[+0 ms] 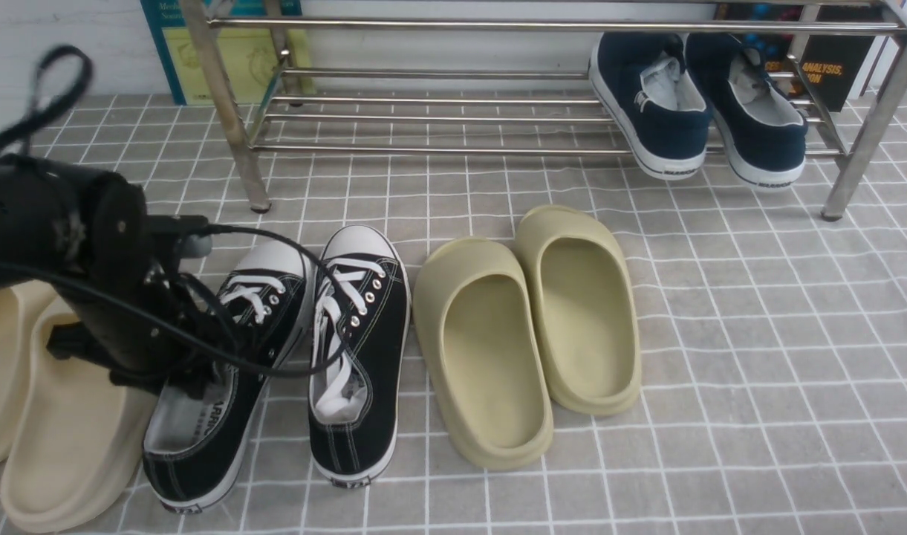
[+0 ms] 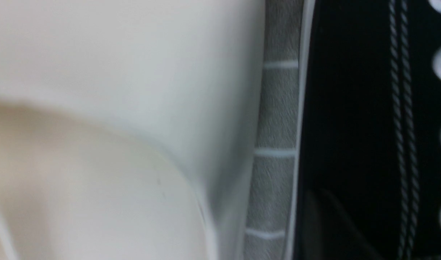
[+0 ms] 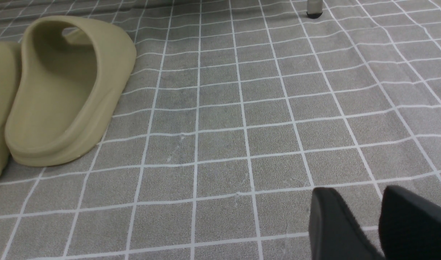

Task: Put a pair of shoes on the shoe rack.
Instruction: Use the left arm to grab the shoe closest to it, then use the left arm to put a shoe into the shoe rack

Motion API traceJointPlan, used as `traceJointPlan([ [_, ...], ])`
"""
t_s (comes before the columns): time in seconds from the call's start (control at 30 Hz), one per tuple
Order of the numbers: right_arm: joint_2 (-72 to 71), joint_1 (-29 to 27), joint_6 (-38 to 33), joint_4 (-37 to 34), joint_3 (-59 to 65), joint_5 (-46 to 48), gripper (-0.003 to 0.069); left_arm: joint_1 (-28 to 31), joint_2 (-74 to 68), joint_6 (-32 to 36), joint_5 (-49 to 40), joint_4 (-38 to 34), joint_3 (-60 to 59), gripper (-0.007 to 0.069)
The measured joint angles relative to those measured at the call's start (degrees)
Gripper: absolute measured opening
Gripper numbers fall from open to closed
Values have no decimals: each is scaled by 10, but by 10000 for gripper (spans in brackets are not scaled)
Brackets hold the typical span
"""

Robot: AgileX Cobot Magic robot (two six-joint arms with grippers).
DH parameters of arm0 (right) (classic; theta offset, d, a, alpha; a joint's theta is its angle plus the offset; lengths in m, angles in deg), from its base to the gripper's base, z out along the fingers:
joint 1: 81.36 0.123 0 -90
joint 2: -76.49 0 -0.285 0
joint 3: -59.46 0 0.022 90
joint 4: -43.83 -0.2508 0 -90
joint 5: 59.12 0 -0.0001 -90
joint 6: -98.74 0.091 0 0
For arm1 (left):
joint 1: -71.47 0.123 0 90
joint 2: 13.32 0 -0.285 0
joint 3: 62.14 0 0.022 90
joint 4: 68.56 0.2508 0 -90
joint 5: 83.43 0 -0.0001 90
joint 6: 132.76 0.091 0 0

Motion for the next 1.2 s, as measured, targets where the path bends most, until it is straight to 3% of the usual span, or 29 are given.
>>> traceJointPlan([
  [0.07, 0, 0, 0, 0, 0, 0, 235, 1, 6, -9, -1, 0, -1, -14],
  [0.3, 0, 0, 0, 0, 0, 0, 235, 0, 75, -17, -57, -32, 34, -13],
  [0.53, 0, 0, 0, 0, 0, 0, 235, 0, 48, 21, -104, -36, 176, -13],
  [0.73, 0, 0, 0, 0, 0, 0, 235, 0, -99, 37, -155, -58, 369, -13],
  [1.07, 0, 0, 0, 0, 0, 0, 237, 0, -308, 9, -155, -74, 663, -13],
  [1.2, 0, 0, 0, 0, 0, 0, 238, -4, -355, -37, -223, -82, 752, -13],
])
